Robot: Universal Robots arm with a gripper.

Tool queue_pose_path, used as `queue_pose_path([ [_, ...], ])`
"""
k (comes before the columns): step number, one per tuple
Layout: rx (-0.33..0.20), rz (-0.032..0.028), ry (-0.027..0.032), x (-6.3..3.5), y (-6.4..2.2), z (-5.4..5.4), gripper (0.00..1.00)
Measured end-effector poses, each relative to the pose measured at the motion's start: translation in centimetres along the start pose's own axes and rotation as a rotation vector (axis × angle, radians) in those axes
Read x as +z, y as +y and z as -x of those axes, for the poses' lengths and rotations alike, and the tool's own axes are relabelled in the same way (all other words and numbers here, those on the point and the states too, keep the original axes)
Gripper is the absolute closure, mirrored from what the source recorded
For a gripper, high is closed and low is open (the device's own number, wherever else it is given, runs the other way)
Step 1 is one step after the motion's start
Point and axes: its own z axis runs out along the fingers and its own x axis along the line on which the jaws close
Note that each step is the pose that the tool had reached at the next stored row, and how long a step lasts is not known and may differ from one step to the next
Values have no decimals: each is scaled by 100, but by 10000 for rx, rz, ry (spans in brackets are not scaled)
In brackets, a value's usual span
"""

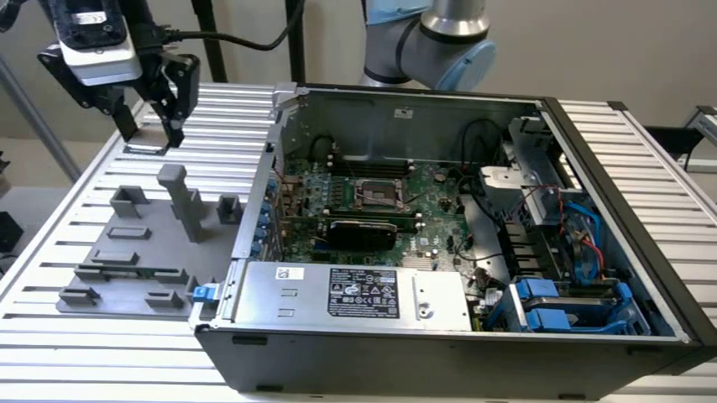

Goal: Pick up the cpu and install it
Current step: 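Pick up the cpu and move it towards the insertion slot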

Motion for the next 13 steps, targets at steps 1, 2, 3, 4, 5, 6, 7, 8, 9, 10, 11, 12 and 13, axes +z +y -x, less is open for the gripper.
queue_pose_path([
  [1, 0, 0, 0, -11, 4, 47, 45],
  [2, 1, 0, 0, -22, 9, 92, 45],
  [3, 1, -1, 2, -33, 13, 138, 45],
  [4, 1, 0, 2, -44, 17, 182, 45],
  [5, 0, -1, 3, -56, 21, 227, 45],
  [6, 0, 0, 3, -69, 25, 272, 45],
  [7, 0, -1, 4, -82, 30, 316, 45],
  [8, 2, 0, 4, -95, 34, 361, 45],
  [9, 1, 0, 5, -108, 38, 405, 45],
  [10, 0, -1, 6, -122, 42, 453, 45],
  [11, 0, -1, 8, -134, 46, 498, 45],
  [12, 1, -1, 9, -147, 50, 542, 45],
  [13, 2, -1, 9, -159, 54, 588, 45],
])
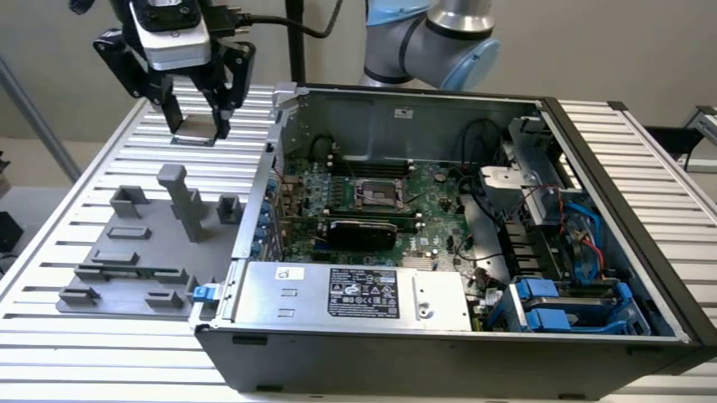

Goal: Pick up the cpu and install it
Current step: 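Pick up the cpu and move it towards the insertion slot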

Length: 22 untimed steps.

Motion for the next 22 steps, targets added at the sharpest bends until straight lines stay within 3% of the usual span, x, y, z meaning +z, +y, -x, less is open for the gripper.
queue_pose_path([
  [9, 0, -1, 8, -95, 38, 406, 45],
  [22, 0, -1, 9, -106, 145, 992, 45],
])
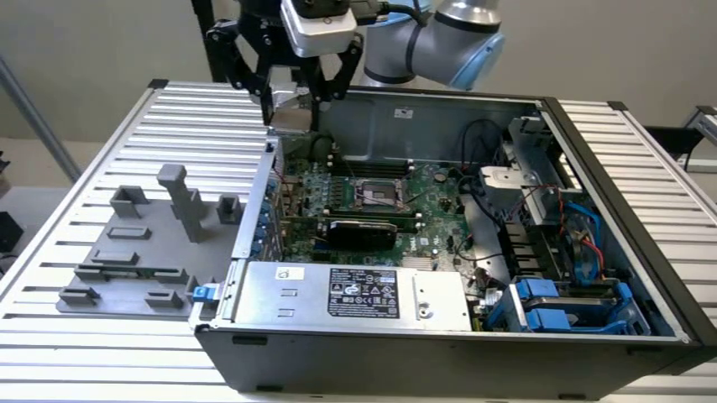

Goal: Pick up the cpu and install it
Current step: 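Pick up the cpu and move it towards the insertion slot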

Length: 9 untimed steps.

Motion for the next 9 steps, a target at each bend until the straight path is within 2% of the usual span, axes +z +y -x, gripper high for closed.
queue_pose_path([
  [4, -1, 0, 0, 1, 74, 171, 45],
  [9, -1, -1, 0, 20, 230, 338, 45],
])
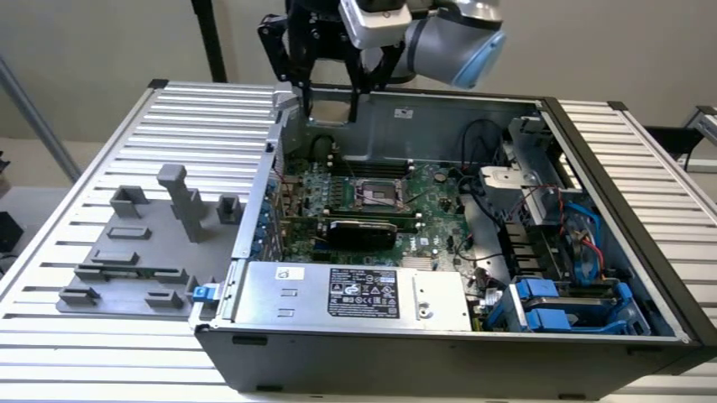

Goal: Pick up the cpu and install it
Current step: 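Pick up the cpu and move it towards the insertion slot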

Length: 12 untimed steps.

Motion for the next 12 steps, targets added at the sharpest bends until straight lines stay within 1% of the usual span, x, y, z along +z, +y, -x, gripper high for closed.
queue_pose_path([
  [12, 1, -32, -3, 135, 476, 350, 45],
])
